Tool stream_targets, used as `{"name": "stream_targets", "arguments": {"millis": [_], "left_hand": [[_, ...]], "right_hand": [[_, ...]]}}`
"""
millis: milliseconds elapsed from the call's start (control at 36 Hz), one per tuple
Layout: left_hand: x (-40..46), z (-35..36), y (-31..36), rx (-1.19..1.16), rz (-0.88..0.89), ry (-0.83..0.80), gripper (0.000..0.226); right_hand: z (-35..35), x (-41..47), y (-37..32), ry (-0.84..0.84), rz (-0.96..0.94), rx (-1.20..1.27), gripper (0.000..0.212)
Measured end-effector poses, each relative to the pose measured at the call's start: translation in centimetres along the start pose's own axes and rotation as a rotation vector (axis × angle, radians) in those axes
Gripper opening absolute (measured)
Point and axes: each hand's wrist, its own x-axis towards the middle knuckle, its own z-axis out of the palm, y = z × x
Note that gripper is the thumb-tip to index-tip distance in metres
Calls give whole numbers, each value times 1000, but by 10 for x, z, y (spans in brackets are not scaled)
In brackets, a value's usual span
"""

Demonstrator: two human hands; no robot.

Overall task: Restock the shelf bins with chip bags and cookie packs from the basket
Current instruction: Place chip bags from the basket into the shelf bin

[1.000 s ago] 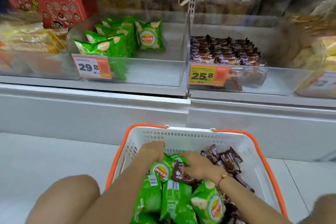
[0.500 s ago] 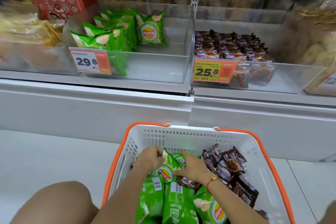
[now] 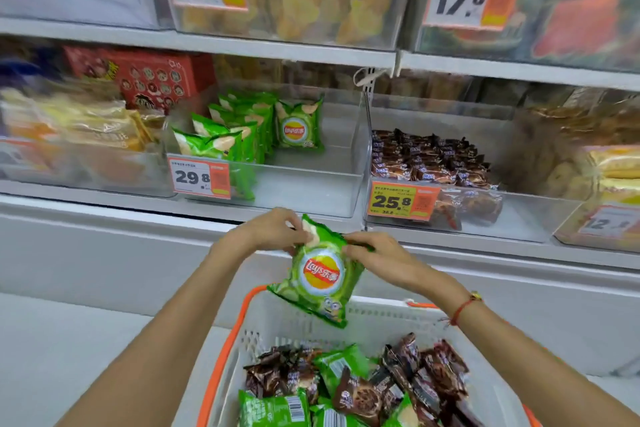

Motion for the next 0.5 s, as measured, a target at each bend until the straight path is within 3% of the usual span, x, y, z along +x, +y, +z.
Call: {"name": "stream_targets", "arguments": {"millis": [167, 333, 417, 500], "left_hand": [[-22, -40, 17, -106, 114, 153, 20], [-32, -49, 21, -312, 341, 280, 22], [-22, -54, 14, -145, 374, 572, 26], [-14, -66, 11, 99, 327, 926, 24]], "right_hand": [[-34, 16, -59, -11, -40, -64, 61], [-46, 31, -86, 78, -214, -179, 32], [-55, 37, -98, 238, -282, -193, 37], [-61, 42, -110, 508, -354, -131, 37]]}}
